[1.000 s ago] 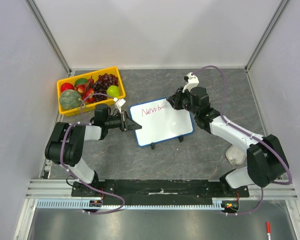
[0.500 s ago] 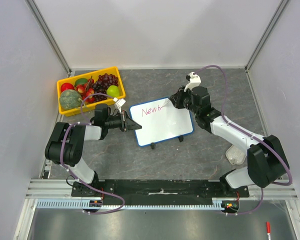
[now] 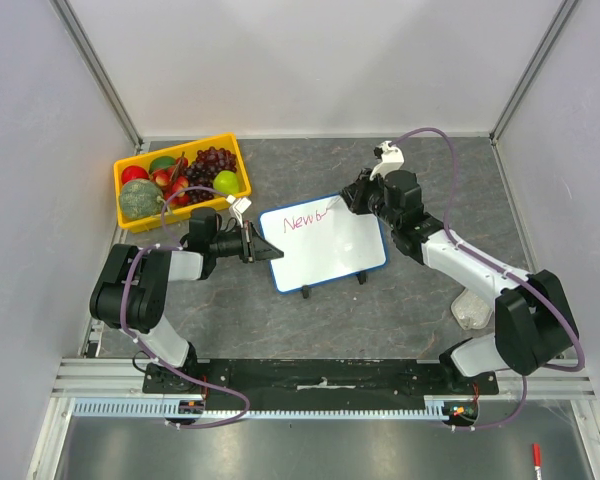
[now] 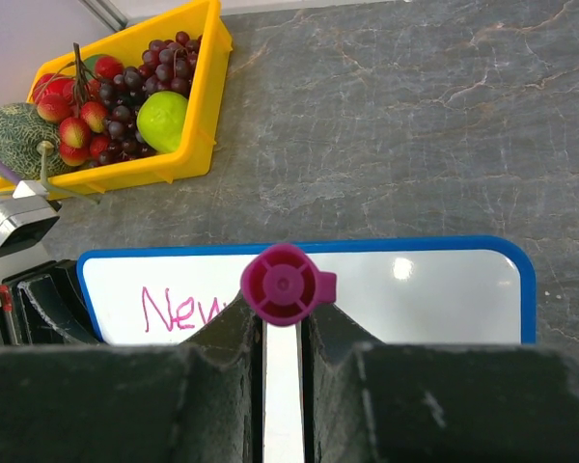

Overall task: Write a sentence on the whiteboard
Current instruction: Write with the whiteboard marker on the whiteboard.

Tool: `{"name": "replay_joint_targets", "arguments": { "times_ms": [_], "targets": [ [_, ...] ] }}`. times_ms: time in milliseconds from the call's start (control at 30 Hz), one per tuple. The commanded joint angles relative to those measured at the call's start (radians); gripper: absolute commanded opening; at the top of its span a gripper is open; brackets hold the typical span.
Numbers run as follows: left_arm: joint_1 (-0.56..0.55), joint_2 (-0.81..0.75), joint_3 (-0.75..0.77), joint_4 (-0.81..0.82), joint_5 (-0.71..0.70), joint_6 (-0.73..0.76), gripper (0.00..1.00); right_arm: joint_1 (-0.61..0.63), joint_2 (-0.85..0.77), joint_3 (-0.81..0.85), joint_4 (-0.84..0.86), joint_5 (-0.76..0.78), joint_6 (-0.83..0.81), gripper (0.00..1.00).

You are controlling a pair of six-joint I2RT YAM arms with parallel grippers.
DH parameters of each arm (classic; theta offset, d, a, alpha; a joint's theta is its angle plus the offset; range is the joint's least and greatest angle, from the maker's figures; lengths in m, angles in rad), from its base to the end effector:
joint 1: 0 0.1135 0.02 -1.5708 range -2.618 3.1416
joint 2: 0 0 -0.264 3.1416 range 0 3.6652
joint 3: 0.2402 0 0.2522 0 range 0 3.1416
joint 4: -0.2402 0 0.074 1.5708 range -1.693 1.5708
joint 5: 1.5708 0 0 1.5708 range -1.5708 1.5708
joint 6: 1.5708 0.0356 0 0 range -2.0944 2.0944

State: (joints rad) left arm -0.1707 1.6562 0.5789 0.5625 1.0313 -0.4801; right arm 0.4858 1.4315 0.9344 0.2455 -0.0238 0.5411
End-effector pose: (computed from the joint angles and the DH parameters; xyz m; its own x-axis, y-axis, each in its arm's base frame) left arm 0.2823 -0.0797 0.1438 -0.8106 -0.1010 -0.5769 0.5060 0.3751 -0.7767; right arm 0.2944 0.1564 0.2836 -0.4396 0.3502 -0.8271 -0.3042 0.8084 0.5039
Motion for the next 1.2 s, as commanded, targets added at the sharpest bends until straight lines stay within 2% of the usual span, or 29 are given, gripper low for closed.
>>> {"name": "replay_joint_targets", "arguments": {
  "times_ms": [0, 633, 1167],
  "targets": [
    [-0.004, 0.007, 0.013, -0.035, -0.068, 0.066, 0.02, -0.006, 0.010, 0.047, 0.020, -0.018, 0.002, 0.00],
    [-0.004, 0.007, 0.015, -0.033, -0.068, 0.066, 0.02, -0.006, 0.020, -0.017, 0.009, -0.073, -0.010, 0.00],
    [-0.004, 0.007, 0.015, -0.035, -0.071, 0.066, 0.02, -0.006, -0.020, -0.049, -0.009, -0.021, -0.030, 0.00]
  ]
}}
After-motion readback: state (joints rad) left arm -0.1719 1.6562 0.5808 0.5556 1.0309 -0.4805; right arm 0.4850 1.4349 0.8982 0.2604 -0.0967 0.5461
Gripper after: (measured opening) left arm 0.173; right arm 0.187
